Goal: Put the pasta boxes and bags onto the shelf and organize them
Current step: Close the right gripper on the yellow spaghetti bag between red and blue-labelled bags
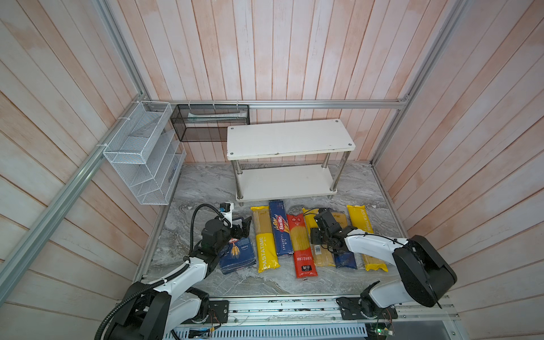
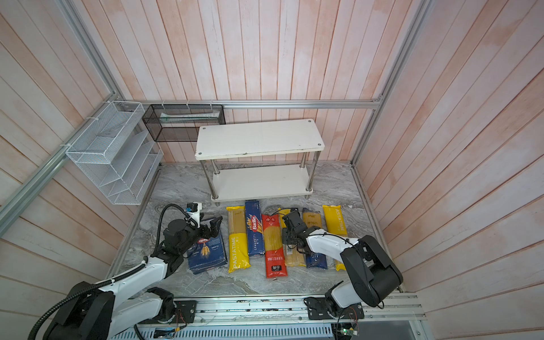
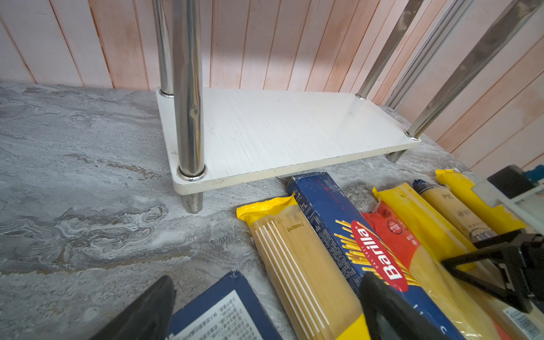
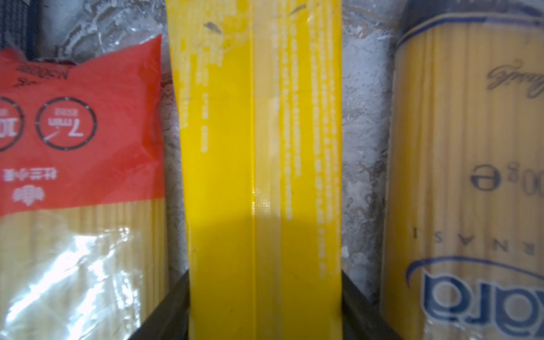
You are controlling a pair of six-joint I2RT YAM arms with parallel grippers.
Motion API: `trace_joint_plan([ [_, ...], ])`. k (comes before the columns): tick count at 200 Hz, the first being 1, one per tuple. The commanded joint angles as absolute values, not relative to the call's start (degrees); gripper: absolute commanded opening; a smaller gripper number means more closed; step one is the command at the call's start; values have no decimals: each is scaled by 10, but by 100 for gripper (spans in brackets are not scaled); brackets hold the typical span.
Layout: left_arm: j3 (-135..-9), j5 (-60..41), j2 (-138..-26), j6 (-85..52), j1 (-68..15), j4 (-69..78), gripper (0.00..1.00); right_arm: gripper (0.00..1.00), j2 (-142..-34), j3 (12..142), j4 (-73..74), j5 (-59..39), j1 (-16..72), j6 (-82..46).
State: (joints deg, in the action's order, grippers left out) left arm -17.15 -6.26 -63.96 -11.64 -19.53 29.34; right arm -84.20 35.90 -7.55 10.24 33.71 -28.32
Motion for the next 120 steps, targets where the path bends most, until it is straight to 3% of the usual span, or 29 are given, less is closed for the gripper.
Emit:
trace_joint_plan([
  [1,-177,-55,-635,-114,-197,305,100,59,-848,338,-97,92,342,-297],
  [66,-178,-53,-634,-115,-197,298,100,47,-814,331,-84,105,342,-299],
  [120,-178,-53,-633,-115,-197,298,100,28,-793,316,-78,102,341,-297],
])
